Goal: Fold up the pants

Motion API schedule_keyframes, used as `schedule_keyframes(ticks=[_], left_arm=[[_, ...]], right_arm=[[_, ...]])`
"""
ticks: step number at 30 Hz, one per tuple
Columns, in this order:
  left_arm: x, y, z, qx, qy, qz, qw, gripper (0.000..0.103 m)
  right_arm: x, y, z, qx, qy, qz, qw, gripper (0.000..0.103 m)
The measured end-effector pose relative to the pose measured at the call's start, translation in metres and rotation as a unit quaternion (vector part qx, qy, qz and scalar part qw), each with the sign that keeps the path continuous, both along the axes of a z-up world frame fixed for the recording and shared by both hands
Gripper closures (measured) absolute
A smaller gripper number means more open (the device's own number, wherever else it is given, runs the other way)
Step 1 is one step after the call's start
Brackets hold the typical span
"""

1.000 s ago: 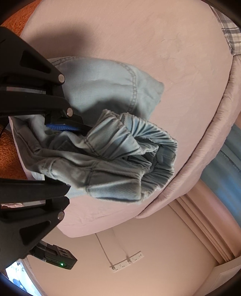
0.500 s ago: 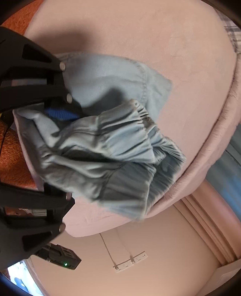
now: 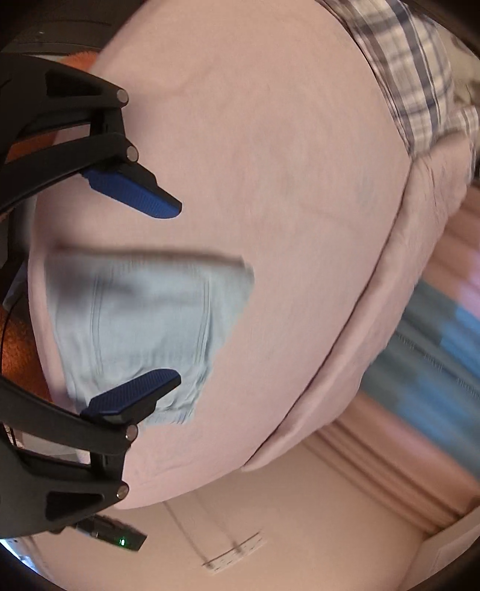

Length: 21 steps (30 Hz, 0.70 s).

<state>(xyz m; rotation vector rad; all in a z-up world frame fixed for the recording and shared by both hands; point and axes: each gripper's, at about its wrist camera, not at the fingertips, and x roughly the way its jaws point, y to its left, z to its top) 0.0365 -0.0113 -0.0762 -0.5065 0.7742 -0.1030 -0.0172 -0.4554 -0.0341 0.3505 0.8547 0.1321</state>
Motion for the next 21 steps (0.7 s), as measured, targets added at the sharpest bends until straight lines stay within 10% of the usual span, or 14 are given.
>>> schedule_keyframes(ticks=[21], left_arm=[[-0.033,0.066,-0.041,-0.005,0.056,0.092,0.9942,0.018]], right_arm=[[0.039,0.046,-0.01,-0.012,0.021,0.082,0.996,0.001]])
